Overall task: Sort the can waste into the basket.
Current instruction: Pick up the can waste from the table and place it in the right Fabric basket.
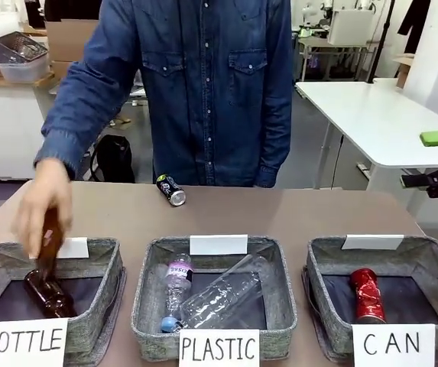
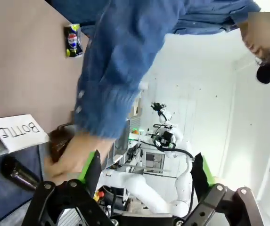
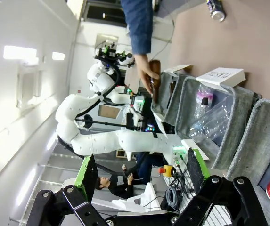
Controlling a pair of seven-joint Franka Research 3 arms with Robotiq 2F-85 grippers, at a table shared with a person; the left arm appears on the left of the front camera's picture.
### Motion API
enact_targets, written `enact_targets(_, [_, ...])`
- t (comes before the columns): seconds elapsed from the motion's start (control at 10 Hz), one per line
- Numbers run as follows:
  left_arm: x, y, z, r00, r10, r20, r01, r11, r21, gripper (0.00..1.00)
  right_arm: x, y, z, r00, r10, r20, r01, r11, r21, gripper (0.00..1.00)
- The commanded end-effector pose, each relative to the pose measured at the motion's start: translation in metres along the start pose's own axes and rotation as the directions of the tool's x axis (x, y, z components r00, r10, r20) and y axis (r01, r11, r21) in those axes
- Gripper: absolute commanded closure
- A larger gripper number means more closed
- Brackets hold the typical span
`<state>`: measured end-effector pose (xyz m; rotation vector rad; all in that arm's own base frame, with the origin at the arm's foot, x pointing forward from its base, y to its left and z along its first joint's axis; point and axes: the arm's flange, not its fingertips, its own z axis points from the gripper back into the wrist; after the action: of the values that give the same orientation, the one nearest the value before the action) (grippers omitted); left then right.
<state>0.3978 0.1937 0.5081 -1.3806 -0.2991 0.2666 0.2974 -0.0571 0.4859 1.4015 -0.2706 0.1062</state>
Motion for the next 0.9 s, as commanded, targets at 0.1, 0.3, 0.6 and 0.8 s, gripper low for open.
enact_targets(0.1, [-0.033, -0.004, 0.098, 0.998, 0.018, 0.055, -0.013, 0.995, -0.103, 0.0, 0.0, 0.001, 0.003, 1.0, 0.02, -0.007, -0.02, 1.0, -0.001, 0.0])
enact_targets(0.3, [-0.048, 0.011, 0.135, 0.997, 0.012, 0.072, 0.003, 0.981, -0.196, 0.0, 0.0, 0.001, 0.003, 1.0, 0.02, -0.007, -0.02, 1.0, -0.001, 0.0])
enact_targets(0.6, [-0.046, 0.014, 0.125, 0.998, 0.017, 0.064, -0.005, 0.982, -0.186, 0.0, 0.0, 0.001, 0.003, 1.0, 0.02, -0.007, -0.02, 1.0, -0.001, 0.0])
enact_targets(0.8, [-0.043, 0.007, 0.111, 0.999, 0.004, 0.035, 0.002, 0.986, -0.166, 0.0, 0.0, 0.001, 0.003, 1.0, 0.02, -0.007, -0.02, 1.0, -0.001, 0.0])
